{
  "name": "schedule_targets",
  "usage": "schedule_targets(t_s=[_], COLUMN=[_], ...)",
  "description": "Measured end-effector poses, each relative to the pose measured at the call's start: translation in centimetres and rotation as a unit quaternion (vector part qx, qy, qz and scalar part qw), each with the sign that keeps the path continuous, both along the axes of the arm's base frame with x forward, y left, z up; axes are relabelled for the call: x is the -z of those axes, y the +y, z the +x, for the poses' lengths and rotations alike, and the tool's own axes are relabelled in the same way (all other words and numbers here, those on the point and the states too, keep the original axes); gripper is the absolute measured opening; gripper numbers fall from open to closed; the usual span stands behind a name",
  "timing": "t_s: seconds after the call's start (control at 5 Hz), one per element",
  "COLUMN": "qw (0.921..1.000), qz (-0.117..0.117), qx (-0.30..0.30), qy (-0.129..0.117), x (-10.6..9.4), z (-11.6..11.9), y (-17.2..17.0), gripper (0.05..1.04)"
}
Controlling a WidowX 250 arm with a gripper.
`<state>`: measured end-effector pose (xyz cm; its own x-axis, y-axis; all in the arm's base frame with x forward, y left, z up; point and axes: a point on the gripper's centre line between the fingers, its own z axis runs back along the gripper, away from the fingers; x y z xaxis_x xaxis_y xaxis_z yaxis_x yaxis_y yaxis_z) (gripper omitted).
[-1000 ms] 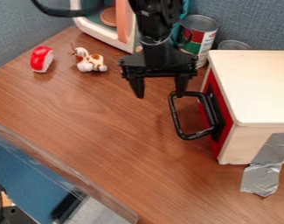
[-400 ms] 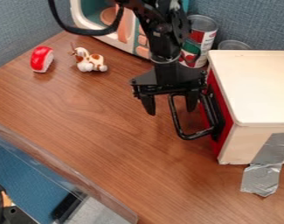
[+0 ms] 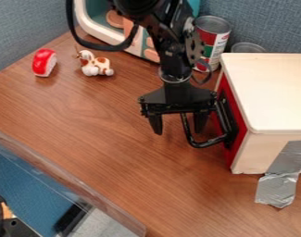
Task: Open the drawer
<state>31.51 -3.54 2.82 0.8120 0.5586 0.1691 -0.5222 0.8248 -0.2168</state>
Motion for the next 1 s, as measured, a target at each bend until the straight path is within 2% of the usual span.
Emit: schedule_targets(t_s=[0.2,0.4,0.6,0.8,1.0], qw=[0.9999,0.9998,0.9996,0.9992,0.9982], qz=[0.0,0.011,0.016,0.021,0.022], qx=[-0.009,0.001,0.0,-0.013,-0.025], qy=[0.011,0.018,0.024,0.032,0.05], x=[0.6,0.5,-0.1,-0.6,-0.4], z=[-0.2,-0.4,-0.8,-1.8,-3.2], y=[0.0,-0.2,0.5,2.1,4.0], gripper=[0.657,0.364,0.178,0.143,0.142])
